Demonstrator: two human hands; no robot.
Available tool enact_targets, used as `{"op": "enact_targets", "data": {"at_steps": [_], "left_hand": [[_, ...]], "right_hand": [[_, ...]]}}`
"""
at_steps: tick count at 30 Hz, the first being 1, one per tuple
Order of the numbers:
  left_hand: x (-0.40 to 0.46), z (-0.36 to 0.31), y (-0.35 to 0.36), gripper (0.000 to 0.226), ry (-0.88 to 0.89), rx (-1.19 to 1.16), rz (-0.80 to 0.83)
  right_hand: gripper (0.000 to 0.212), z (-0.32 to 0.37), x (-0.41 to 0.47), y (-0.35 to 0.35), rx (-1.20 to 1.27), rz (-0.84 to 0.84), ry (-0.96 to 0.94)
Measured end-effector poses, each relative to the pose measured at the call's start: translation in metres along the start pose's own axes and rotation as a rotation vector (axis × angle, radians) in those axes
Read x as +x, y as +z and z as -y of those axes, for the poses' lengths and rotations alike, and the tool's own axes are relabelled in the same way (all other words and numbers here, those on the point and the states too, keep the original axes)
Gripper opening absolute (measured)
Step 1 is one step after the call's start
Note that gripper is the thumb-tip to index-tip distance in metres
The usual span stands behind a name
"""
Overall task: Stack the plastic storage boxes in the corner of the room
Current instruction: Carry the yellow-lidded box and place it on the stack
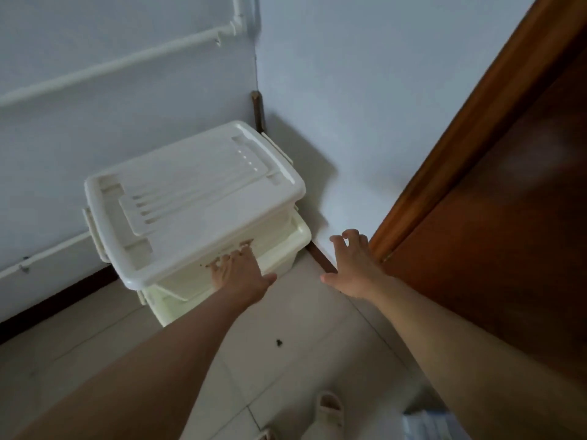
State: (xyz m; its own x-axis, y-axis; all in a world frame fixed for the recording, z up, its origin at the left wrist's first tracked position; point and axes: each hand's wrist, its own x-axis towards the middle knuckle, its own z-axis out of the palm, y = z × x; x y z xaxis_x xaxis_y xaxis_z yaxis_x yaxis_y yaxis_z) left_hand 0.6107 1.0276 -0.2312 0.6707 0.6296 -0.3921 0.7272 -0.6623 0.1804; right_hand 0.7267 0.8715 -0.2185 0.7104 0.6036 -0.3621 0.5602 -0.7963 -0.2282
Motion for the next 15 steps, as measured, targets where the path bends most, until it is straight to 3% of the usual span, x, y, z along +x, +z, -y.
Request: {"op": "enact_targets", "data": {"at_steps": [15], "left_hand": [[-0.149, -0.155, 0.14, 0.068, 0.226, 0.118, 0.188]], "right_hand": [[0.073, -0.195, -0.199, 0.078, 0.179, -0.038, 0.349]]}}
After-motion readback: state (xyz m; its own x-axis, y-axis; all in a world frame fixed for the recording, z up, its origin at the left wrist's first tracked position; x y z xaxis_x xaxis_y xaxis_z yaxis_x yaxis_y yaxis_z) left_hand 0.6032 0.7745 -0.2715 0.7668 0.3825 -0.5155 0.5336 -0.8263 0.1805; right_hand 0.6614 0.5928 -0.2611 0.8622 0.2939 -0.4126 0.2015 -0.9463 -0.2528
